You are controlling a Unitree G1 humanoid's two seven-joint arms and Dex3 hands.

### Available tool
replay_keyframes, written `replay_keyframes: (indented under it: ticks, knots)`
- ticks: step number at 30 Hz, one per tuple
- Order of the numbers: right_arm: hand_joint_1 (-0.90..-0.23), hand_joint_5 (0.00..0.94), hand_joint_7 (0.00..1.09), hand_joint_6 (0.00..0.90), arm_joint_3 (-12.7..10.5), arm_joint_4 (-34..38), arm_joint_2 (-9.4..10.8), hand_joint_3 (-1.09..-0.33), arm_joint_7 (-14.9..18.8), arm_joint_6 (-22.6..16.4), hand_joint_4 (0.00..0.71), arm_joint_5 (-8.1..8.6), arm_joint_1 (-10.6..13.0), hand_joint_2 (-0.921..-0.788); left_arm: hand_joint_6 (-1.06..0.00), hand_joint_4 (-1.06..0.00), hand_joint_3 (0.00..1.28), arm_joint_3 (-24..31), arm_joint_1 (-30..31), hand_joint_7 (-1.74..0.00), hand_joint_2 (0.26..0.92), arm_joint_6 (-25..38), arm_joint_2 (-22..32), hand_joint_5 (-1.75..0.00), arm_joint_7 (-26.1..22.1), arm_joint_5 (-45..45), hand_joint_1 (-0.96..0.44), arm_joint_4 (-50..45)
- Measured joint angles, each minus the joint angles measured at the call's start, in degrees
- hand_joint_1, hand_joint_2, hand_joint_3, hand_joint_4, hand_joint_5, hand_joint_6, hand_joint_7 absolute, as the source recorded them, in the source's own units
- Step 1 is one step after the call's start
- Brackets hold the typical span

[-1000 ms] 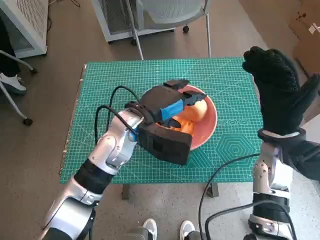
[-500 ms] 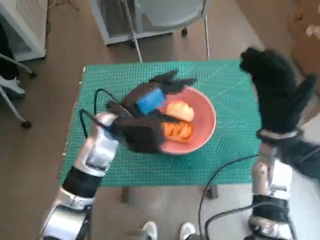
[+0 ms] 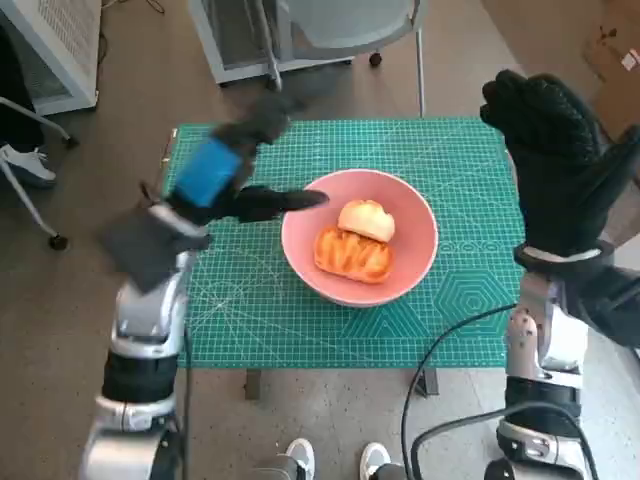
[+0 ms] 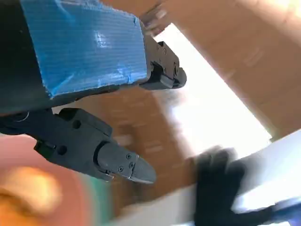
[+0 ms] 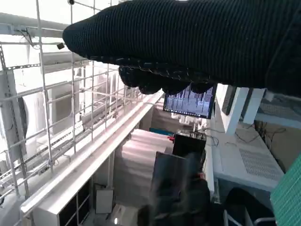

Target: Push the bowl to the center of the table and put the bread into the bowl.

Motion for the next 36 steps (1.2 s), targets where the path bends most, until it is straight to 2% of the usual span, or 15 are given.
replay_keyframes:
  ticks: [11, 24, 32, 34, 36]
  knots:
    - [-0.589, 0.007, 0.02, 0.435, -0.17, 0.31, -1.22, -0.581, 0.02, 0.29, 0.404, -0.15, -2.58, -0.921, -0.32, -0.10, 0.20, 2.59, 0.83, -0.04, 0.921, -3.90, -3.70, 0.00, 0.12, -6.79, -0.54, -0.24]
    - [-0.589, 0.004, 0.01, 0.433, -0.04, 2.47, -1.84, -0.579, 0.01, -0.29, 0.406, -1.03, -4.15, -0.921, -0.28, -0.09, 0.24, 2.92, 2.70, -0.05, 0.921, -6.23, -4.51, 0.00, 3.37, -5.29, -0.60, 1.01]
    - [-0.588, 0.003, 0.01, 0.433, -0.02, 4.60, -1.86, -0.579, 0.19, -1.99, 0.406, -1.80, -4.74, -0.921, -0.28, -0.10, 0.24, 2.67, 3.96, -0.07, 0.921, -7.37, -6.61, -0.01, 3.69, -5.69, -0.58, 1.36]
    - [-0.588, 0.002, 0.01, 0.433, -0.02, 5.13, -1.86, -0.580, 0.30, -2.33, 0.405, -1.83, -4.77, -0.921, -0.12, -0.10, 0.23, 2.66, 3.98, -0.38, 0.921, -7.54, -7.05, -0.01, 3.68, -5.80, -0.57, 1.42]
    - [-0.588, 0.002, 0.01, 0.433, -0.03, 5.72, -1.87, -0.580, 0.46, -2.62, 0.405, -1.82, -4.84, -0.921, -0.06, -0.10, 0.23, 2.65, 3.98, -0.51, 0.921, -7.77, -7.41, -0.01, 3.64, -5.93, -0.57, 1.50]
